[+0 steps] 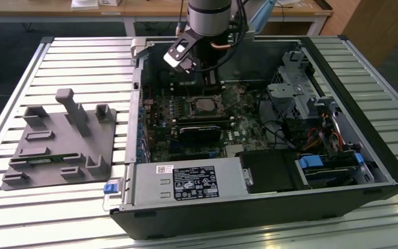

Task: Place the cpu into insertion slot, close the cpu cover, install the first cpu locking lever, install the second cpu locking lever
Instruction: 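Close the cpu cover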

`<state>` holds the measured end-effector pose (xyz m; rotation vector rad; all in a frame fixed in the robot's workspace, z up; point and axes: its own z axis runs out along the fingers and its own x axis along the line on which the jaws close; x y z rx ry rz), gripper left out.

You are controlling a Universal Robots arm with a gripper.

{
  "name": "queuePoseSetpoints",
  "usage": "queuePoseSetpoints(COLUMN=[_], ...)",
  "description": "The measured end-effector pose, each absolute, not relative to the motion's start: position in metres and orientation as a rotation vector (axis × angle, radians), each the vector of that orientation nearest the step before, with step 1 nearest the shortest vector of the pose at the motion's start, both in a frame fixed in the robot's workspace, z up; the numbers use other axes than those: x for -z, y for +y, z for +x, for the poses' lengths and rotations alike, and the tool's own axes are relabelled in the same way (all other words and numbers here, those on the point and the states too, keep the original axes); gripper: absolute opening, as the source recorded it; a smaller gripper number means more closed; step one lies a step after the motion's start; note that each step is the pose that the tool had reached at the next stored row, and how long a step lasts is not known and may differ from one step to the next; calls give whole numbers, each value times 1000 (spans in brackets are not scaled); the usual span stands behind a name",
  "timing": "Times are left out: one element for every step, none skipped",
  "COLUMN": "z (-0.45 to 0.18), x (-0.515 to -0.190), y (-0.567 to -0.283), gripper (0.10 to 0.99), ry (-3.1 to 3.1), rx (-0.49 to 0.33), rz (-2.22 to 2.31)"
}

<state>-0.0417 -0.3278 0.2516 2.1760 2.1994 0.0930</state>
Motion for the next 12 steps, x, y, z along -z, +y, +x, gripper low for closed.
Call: queuePoseSetpoints(z=[-42, -42, -42, -42, -42, -42, -42, -42, -42, -42, -42, -41], x=[-254, -256, -258, -261, -263, -265, -267, -269, -270, -271, -271, -271], y=[-328, -328, -328, -328, -328, -328, -328, -328, -328, -328, -328, -328], gripper=[106, 106, 106, 106, 106, 106, 106, 106, 106, 106, 106, 106], ry=[2199, 2199, 2199, 2199, 2199, 2199, 2199, 2199, 2199, 2199, 2200, 2201], rx=[-93, -93, -93, -93, -93, -93, -93, -93, -93, -93, -93, -93], rz=[2176, 2176, 2176, 2176, 2176, 2176, 2176, 2176, 2176, 2176, 2176, 2177])
